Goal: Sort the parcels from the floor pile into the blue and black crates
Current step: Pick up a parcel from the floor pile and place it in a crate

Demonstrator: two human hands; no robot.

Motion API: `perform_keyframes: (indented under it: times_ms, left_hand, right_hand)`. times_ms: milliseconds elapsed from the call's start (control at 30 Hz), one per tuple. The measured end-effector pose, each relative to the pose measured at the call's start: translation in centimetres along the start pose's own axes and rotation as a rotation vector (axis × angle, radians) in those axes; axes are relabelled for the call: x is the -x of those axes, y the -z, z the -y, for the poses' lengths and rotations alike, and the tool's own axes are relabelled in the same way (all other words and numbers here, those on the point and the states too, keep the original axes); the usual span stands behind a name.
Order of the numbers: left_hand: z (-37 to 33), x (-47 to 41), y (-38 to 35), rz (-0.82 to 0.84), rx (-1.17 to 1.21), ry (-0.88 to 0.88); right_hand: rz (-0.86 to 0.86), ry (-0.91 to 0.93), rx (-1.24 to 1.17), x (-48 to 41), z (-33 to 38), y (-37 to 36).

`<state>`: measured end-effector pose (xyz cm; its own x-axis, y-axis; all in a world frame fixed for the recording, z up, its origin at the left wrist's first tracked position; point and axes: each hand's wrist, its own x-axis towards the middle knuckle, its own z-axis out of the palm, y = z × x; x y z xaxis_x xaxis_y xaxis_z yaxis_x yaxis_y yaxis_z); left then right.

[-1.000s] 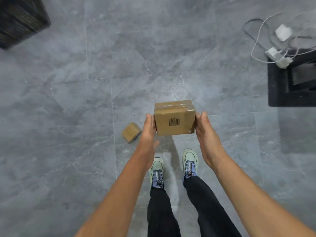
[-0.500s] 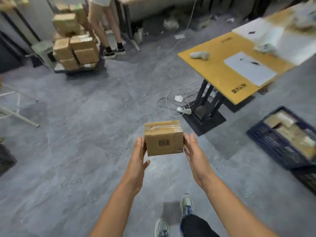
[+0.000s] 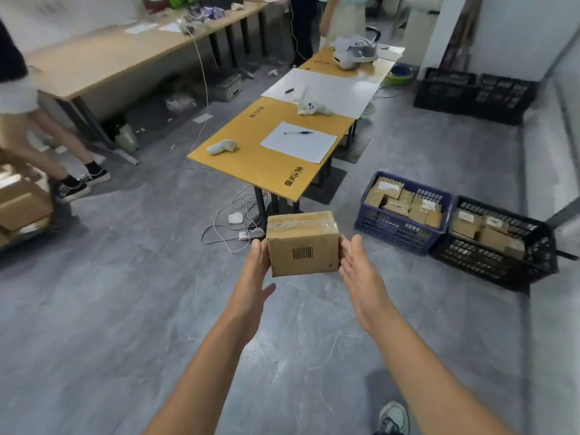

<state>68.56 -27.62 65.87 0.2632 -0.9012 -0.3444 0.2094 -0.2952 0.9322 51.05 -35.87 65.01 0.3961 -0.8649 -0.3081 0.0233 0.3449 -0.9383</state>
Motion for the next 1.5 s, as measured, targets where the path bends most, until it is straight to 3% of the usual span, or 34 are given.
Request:
perform_keyframes:
  times_ms: [500,833,1500]
  left_hand:
    - [-1.6,-10.5,-29.5,0.282,-0.123,0.05]
    - [-0.7,-17.5,-43.9,0.434,-0.19,0.17]
    - [1.9,-47.0,-65.3,0.633,-0.277,0.528]
  right_hand:
    - [-0.273,0.086,-0.114,-0.6,5.3,29.1]
    - [-0.473,0.073,-0.114,-1.3,6.0,42.0]
    - [-0.883,-0.28,-0.225,-22.6,7.4,64.1]
